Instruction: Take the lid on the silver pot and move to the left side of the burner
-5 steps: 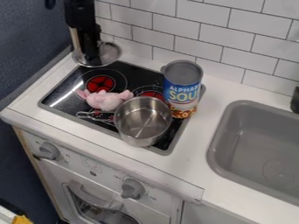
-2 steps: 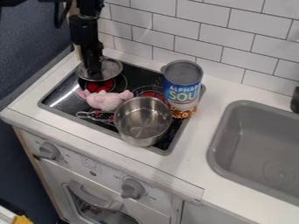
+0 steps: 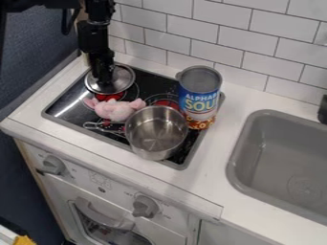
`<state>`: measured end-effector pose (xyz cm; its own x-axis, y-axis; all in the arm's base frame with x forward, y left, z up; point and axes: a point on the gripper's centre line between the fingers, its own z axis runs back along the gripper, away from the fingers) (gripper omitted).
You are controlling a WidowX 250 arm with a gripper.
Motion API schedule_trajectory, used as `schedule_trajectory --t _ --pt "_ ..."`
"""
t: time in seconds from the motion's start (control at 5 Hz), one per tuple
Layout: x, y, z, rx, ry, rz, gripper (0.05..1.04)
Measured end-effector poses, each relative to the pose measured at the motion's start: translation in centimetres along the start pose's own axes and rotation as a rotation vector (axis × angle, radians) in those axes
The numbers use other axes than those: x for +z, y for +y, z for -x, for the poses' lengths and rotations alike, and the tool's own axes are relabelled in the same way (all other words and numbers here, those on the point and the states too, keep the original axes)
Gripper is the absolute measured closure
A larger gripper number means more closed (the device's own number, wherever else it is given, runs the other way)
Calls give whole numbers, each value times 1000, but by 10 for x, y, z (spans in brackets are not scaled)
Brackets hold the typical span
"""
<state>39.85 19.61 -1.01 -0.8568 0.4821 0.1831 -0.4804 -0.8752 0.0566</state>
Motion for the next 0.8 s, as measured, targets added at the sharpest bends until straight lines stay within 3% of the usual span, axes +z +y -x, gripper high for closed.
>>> schedule_trajectory --t 0.2,0.4,0.6,0.8 --pt "-3 1 0 6 -3 3 172" --pt "-3 3 -2 4 -11 -2 71" --pt "16 7 -5 -3 18 24 74" --pt "46 12 -3 -20 70 86 81"
